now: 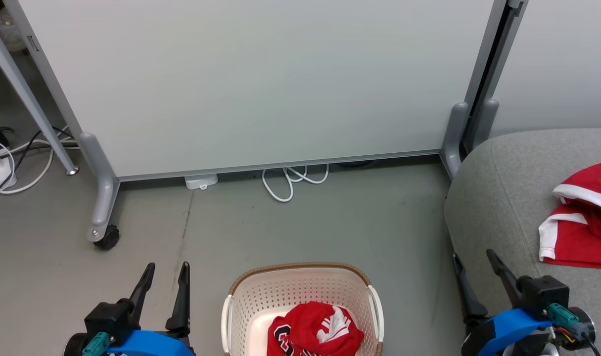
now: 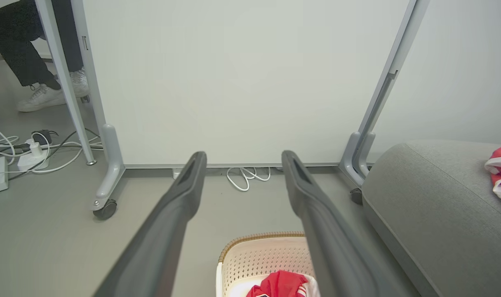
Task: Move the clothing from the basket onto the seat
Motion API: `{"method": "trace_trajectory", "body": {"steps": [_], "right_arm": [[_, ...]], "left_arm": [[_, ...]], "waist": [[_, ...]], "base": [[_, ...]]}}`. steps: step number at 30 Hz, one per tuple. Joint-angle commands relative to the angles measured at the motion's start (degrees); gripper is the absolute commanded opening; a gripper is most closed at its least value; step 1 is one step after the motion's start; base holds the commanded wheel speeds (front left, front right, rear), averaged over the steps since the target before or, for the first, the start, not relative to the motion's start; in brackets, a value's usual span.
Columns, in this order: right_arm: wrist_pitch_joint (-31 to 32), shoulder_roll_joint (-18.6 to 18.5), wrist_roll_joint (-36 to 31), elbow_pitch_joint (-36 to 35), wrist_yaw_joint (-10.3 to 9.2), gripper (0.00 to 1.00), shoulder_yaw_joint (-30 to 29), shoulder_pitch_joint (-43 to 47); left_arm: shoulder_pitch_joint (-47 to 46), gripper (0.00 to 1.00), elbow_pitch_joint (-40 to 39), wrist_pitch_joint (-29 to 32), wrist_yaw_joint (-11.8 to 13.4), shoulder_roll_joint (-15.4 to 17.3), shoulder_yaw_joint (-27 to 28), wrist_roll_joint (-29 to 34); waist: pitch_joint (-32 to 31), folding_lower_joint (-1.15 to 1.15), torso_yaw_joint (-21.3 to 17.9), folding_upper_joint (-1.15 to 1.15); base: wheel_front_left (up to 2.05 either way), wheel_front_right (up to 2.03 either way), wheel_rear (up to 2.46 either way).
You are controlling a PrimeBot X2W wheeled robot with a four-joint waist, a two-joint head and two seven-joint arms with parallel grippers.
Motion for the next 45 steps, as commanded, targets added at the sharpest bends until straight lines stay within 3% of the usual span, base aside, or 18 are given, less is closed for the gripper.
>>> {"method": "trace_trajectory", "body": {"steps": [1,27,33,37,45], "right_arm": [[-0.1,0.1,0.3,-0.3,0.01,1.00,0.2,1.0],[0.9,0.1,1.1,-1.1,0.01,1.00,1.7,0.7],[0.9,0.1,1.4,-1.5,0.01,1.00,2.4,-0.1],[1.1,0.1,0.7,-3.3,0.01,1.00,3.0,-1.7],[0.9,0.1,-0.1,-7.9,0.01,1.00,3.4,-6.8]], "left_arm": [[0.8,1.00,0.0,-0.2,-0.1,0.2,0.4,-0.1],[0.7,1.00,0.8,-0.2,-0.1,-0.8,0.3,-0.6],[1.2,1.00,1.0,-0.2,-0.1,-0.9,0.2,-0.3],[-0.2,1.00,1.9,-0.2,-0.1,-0.9,-0.2,-0.4],[-9.2,1.00,6.5,-0.2,-0.1,-0.4,-2.3,-0.9]], "waist": [[0.0,0.00,-0.1,-0.01],[0.9,0.00,-1.1,-0.01],[2.2,0.00,-3.0,-0.01],[6.2,0.00,-5.6,-0.01],[19.8,0.00,-10.6,-0.01]], "base": [[0.00,0.00,0.00],[0.00,0.00,0.00],[0.00,0.00,0.00],[0.00,0.00,0.00],[0.00,0.00,0.00]]}}
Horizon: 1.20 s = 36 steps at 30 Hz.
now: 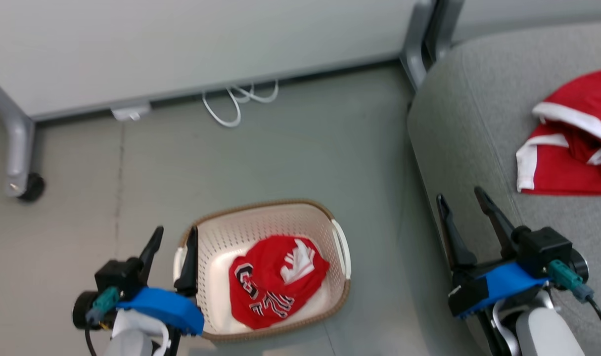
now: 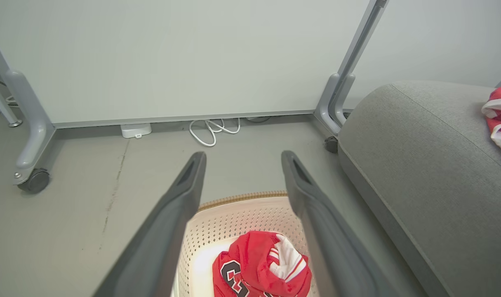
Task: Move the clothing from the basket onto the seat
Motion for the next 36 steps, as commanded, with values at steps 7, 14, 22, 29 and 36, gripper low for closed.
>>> {"method": "trace_trajectory", "body": {"steps": [7,14,22,29,36], "right_arm": [[-1.9,0.1,0.9,-2.4,0.01,1.00,2.5,-7.3],[-3.2,0.1,0.9,-3.5,0.01,1.00,5.7,-12.5],[-4.8,0.1,2.7,-3.4,0.01,1.00,9.0,-15.2],[-6.1,0.1,3.7,-2.9,0.01,1.00,11.3,-16.6],[-7.1,0.1,4.5,-3.5,0.01,1.00,12.3,-16.4]], "left_arm": [[-10.8,1.00,6.0,-0.2,-0.1,2.3,-2.9,-0.7],[-18.7,1.00,13.6,-0.2,-0.1,5.0,-7.0,-2.3],[-25.3,1.00,21.8,1.5,-0.1,6.7,-9.9,-5.1],[-29.6,1.00,26.7,2.6,-0.1,8.6,-11.3,-6.8],[-32.8,1.00,31.7,4.0,0.1,9.0,-11.8,-7.3]], "waist": [[18.8,-0.01,-8.7,0.00],[27.8,-0.01,-12.4,0.00],[35.3,-0.01,-15.3,0.00],[39.6,-0.01,-17.4,0.00],[41.1,-0.01,-17.9,0.00]], "base": [[0.00,0.00,0.00],[0.00,0.00,0.00],[0.00,0.00,0.00],[0.00,0.00,0.00],[0.00,0.00,0.00]]}}
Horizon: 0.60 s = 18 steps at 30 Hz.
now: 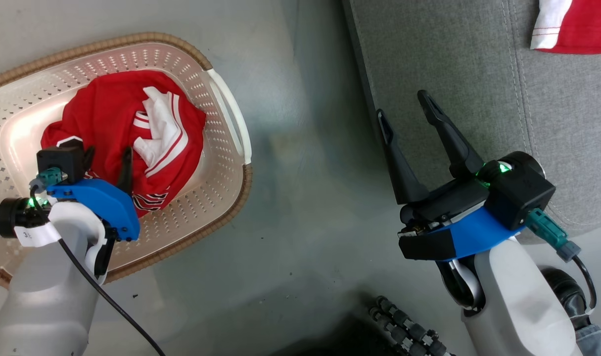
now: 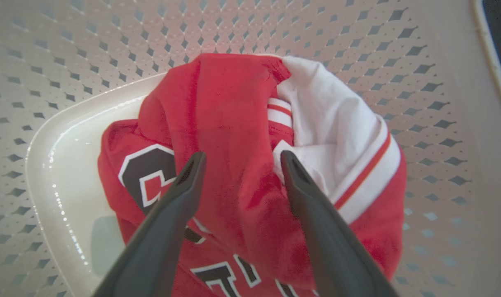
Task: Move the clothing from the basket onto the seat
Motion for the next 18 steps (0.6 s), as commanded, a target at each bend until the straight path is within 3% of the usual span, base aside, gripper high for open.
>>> {"method": "trace_trajectory", "body": {"steps": [1,6,18], "right_arm": [[-0.5,0.1,0.3,-0.5,0.01,1.00,0.0,-0.1],[-0.9,0.1,1.0,-0.9,0.01,1.00,0.3,1.4],[-1.4,0.1,1.7,-1.0,0.01,1.00,0.2,1.7]], "left_arm": [[-1.2,1.00,1.3,0.8,0.5,0.1,0.1,-0.4],[-3.1,1.00,4.6,2.0,2.3,-0.3,0.4,-0.9],[-6.1,1.00,7.9,2.3,2.0,-1.2,-0.9,-0.7]], "waist": [[0.4,-0.01,-0.1,0.00],[1.0,-0.01,0.0,0.00],[1.6,-0.01,0.1,0.00]], "base": [[0.00,0.00,0.00],[0.00,0.00,0.00],[0.00,0.00,0.00]]}}
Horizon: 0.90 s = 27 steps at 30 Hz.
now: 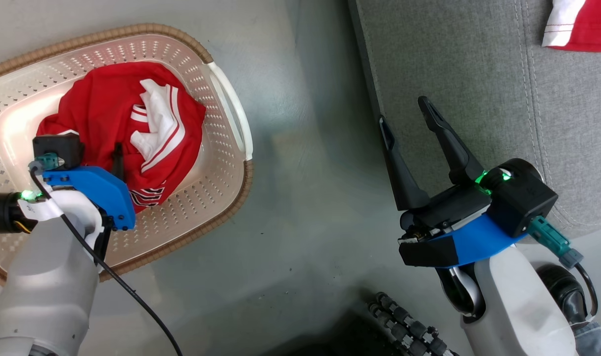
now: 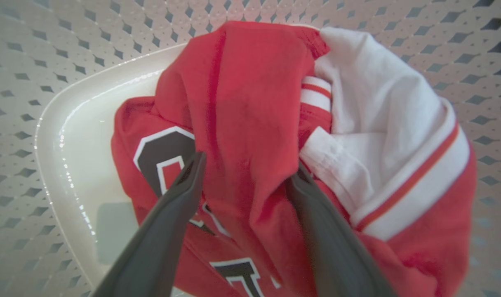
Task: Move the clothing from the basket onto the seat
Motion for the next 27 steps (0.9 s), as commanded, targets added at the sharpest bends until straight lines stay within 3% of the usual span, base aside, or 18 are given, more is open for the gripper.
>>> {"method": "trace_trajectory", "body": {"steps": [1,2,3,4,14,27], "right_arm": [[-0.4,0.1,0.5,-0.1,0.01,1.00,0.0,0.2],[-0.4,0.1,0.5,0.0,0.01,1.00,0.0,0.1],[-0.4,0.1,0.5,0.1,0.01,1.00,0.1,0.0],[-0.4,0.1,0.6,0.2,0.01,1.00,0.2,-0.1],[-1.0,0.1,1.3,1.5,0.01,1.00,1.8,-2.6],[1.1,0.0,-2.9,5.9,0.01,1.00,0.0,-0.3]], "left_arm": [[-1.1,1.00,0.2,0.1,-0.2,-0.1,-0.2,-0.2],[-1.3,0.78,0.4,0.1,-0.3,-0.2,-0.3,-0.3],[-1.4,0.30,0.6,0.1,-0.5,-0.3,-0.4,-0.3],[-1.4,0.00,0.8,0.2,-0.5,-0.3,-0.5,-0.4],[-0.6,0.00,1.4,-2.0,-1.5,-0.4,-1.0,-1.4],[7.6,0.00,-3.0,-5.7,-2.2,-7.6,-5.9,-4.1]], "waist": [[0.0,0.00,0.0,0.00],[0.0,0.00,0.0,0.00],[-0.1,0.00,0.0,0.00],[-0.2,0.00,-0.1,0.00],[-3.9,0.00,-1.4,0.00],[-23.2,0.00,7.3,0.00]], "base": [[0.00,0.00,0.00],[0.00,0.00,0.00],[0.00,0.00,0.00],[0.00,0.00,0.00],[0.00,0.00,0.00],[0.00,0.00,0.00]]}}
